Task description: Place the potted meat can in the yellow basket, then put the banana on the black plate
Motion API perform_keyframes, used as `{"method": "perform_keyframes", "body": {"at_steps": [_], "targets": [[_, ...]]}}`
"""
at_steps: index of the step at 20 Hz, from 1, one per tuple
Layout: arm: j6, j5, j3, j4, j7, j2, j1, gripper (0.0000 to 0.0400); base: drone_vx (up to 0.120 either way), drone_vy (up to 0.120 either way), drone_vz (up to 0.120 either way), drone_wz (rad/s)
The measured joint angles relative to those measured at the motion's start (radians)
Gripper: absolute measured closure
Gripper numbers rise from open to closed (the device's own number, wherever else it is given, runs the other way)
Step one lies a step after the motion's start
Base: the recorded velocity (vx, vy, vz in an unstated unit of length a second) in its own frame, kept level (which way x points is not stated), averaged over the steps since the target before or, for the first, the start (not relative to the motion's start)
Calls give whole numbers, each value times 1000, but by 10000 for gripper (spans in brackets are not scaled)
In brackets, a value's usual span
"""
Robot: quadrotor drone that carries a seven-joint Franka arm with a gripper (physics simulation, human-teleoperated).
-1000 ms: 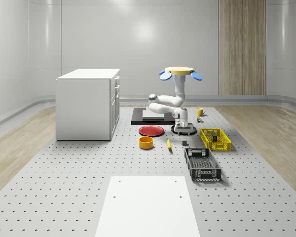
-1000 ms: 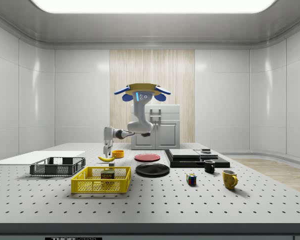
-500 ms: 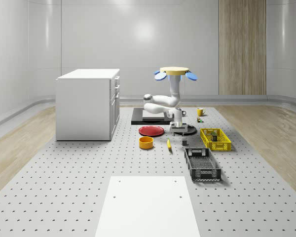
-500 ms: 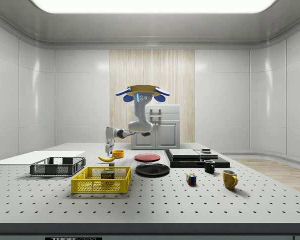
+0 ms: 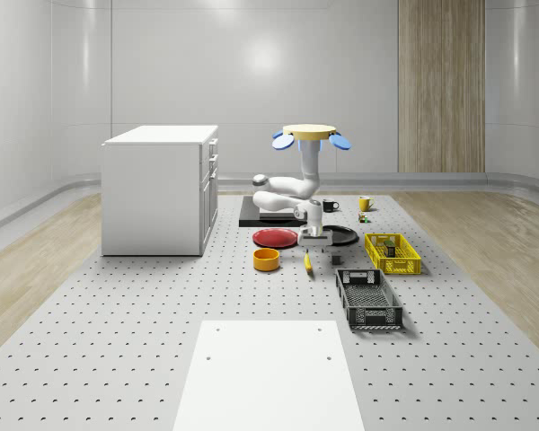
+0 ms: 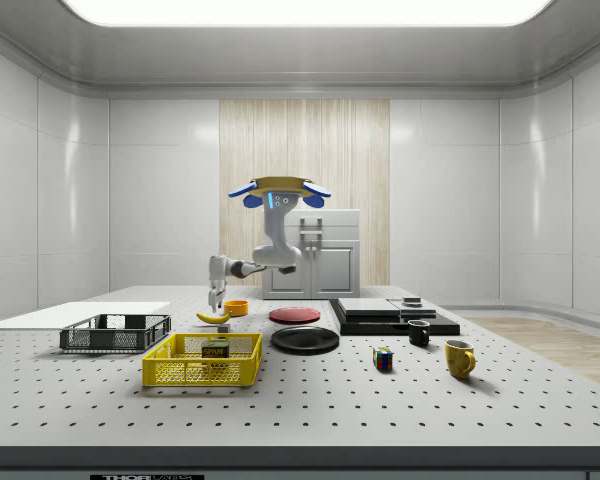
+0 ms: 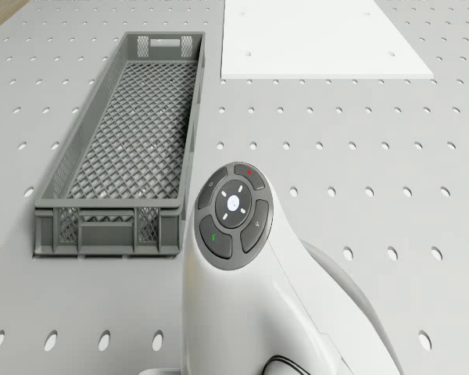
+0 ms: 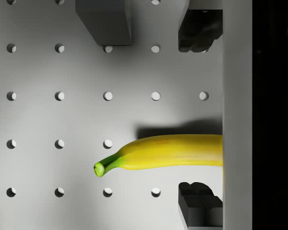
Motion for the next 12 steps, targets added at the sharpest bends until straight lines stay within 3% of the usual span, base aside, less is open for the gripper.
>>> {"method": "perform_keyframes", "body": {"at_steps": [3, 5, 8, 12], "targets": [[0, 0, 0, 0, 0, 0, 0, 0, 0, -120, 0, 0], [1, 0, 0, 0, 0, -1, 0, 0, 0, 0, -20, 0], [1, 1, 0, 0, 0, -1, 0, 0, 0, 0, -120, 0], [9, -18, -20, 5, 0, -3, -4, 0, 0, 0, 0, 0]]}}
